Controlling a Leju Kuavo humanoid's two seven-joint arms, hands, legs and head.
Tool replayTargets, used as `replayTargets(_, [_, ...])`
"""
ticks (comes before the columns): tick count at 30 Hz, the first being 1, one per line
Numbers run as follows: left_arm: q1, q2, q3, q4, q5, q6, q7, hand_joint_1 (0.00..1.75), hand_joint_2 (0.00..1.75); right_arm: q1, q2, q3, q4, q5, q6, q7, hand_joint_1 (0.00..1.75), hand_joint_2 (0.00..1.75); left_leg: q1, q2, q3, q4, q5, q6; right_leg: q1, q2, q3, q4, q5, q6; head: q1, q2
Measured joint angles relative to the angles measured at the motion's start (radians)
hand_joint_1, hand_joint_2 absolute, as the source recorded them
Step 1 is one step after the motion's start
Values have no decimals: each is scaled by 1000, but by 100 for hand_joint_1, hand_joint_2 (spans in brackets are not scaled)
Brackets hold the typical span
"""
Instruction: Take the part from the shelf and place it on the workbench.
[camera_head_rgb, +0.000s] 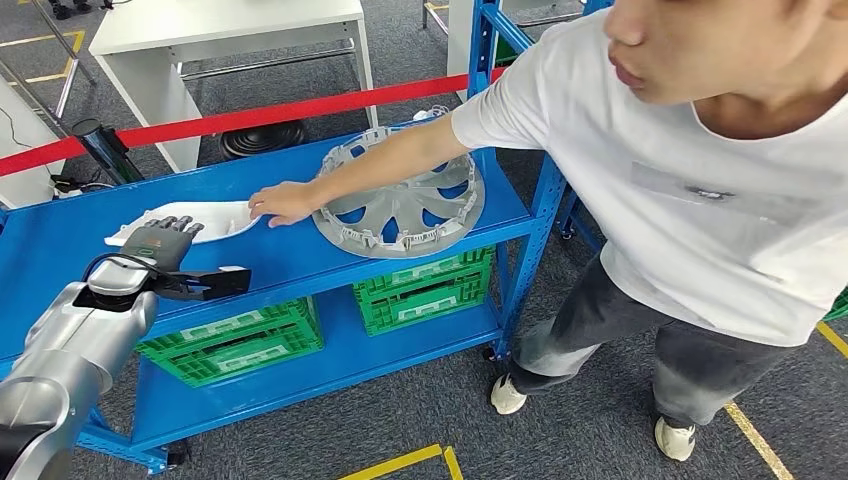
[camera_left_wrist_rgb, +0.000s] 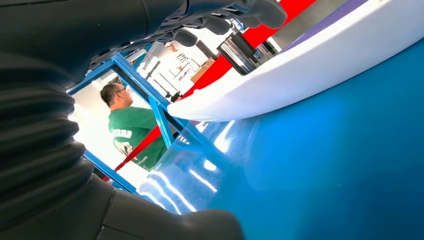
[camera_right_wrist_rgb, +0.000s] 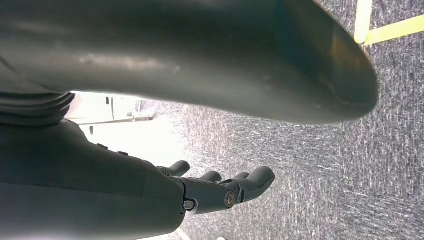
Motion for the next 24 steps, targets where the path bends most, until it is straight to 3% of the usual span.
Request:
replayTargets(4, [8,-9,0,1,0,10,11,0,175,0,0,-1,0,-1,-1,0,0,0,0,0,0,0,0,0,0,0,0,0,0,0,0,0])
replayTargets(8, [17,-14,2,3,0,18,14,174,175,1,0,-2,0,-1,-1,0,0,0,0,0,0,0,0,0,0,0,0,0,0,0,0,0])
replayTargets(24, [7,-25,37,8,3,-18,-24,175,175,1,0,-2,0,0,-1,0,0,0,0,0,1,0,0,0,0,0,1,0,0,0,0,0])
